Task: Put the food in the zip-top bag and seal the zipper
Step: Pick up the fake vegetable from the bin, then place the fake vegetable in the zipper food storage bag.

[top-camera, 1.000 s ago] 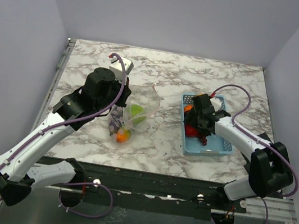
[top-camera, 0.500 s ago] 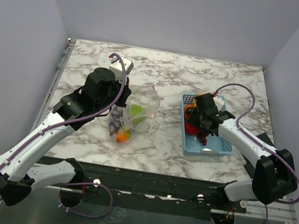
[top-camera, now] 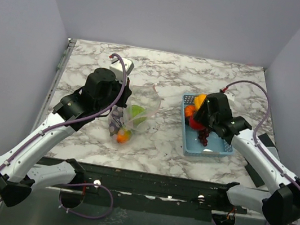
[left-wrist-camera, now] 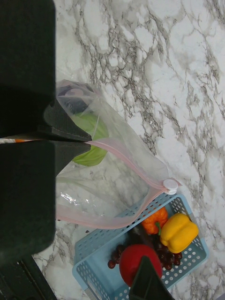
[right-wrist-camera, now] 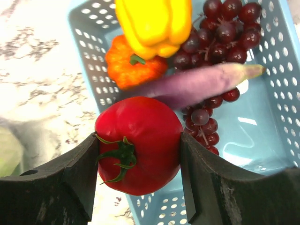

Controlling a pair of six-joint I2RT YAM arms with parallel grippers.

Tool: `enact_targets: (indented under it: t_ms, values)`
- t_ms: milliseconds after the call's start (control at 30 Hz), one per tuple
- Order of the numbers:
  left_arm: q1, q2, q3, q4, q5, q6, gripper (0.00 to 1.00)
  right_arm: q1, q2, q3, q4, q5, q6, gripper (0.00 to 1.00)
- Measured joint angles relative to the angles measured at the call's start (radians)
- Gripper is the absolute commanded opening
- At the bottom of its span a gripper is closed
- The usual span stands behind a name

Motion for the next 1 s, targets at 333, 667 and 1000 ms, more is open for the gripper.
enact_targets:
  t_ms: [333, 667, 1000]
  values:
    - [0.000, 0.005, 0.000, 0.000, 0.000, 0.000, 0.00, 0.000, -0.156, 0.085, 0.035, -0.163, -0.132, 0.04]
    - [0.000, 0.010, 0.015, -0.004, 0.001, 0.000, 0.00, 0.069, -0.168, 0.226, 0.095, -0.342, -0.190, 0.05]
    - [0.000, 0.018, 0.031, -0.018, 0.005, 0.000, 0.00, 0.256, -0.070, 0.375, 0.156, -0.376, -0.212, 0.05]
